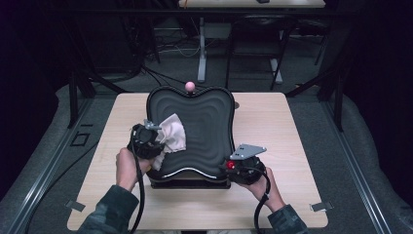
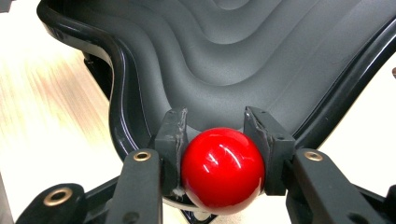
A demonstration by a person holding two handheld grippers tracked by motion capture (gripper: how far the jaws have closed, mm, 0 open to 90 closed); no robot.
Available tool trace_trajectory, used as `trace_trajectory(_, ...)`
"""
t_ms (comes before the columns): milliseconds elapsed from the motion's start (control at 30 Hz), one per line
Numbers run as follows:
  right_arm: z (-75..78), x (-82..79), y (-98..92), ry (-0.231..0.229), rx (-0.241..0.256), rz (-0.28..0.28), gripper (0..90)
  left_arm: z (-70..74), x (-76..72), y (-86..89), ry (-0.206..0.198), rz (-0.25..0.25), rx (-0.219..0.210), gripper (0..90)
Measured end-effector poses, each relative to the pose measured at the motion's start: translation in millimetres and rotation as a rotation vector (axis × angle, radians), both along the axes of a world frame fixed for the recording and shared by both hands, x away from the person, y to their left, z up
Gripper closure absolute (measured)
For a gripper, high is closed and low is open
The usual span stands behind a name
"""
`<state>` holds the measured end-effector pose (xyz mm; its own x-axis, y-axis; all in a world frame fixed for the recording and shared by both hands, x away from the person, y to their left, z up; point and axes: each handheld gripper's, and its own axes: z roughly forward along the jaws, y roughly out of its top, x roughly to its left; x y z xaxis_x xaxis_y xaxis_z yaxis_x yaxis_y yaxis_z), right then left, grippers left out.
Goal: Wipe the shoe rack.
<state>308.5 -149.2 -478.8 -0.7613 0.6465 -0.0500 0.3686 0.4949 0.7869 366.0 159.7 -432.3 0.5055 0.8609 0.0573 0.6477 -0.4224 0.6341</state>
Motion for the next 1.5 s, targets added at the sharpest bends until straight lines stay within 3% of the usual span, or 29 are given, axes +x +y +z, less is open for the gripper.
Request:
trace_trajectory(467, -2.2, -1.8, -0.7, -0.024, 0.011, -0.006, 59.8, 29.4, 51.2, -8.0, -0.042, 0.046, 0.088, 82.8)
trace_trajectory(700, -3.3, -2.7, -1.9, -0.034, 0.012, -0.017, 59.8, 40.4, 70.5, -12.1, -0.081, 0.092, 0.096, 82.9)
trace_trajectory(867, -5.5, -2.4, -2.8, -0.037, 0.046, 0.001, 59.8, 45.5, 81.4, -10.3, -0.096, 0.113, 0.078, 82.9)
trace_trajectory(900, -4.8, -3.0, -2.3, -0.043, 0.027, -0.009, 59.8, 46.2, 82.6, -10.8, -0.099, 0.113, 0.084, 82.8)
trace_trajectory(1033, -5.4, -3.3, -2.1, -0.047, 0.034, -0.004, 59.8, 47.0, 84.4, -16.7, -0.107, 0.102, 0.084, 82.6)
trace_trajectory(1267, -4.8, -5.1, -1.0, -0.057, 0.005, -0.006, 59.8, 45.1, 79.8, -33.7, -0.103, 0.048, 0.086, 82.4)
trace_trajectory(1500, -5.0, -5.4, -0.7, -0.056, 0.008, -0.011, 59.9, 38.3, 67.2, -41.3, -0.064, 0.001, 0.074, 82.5)
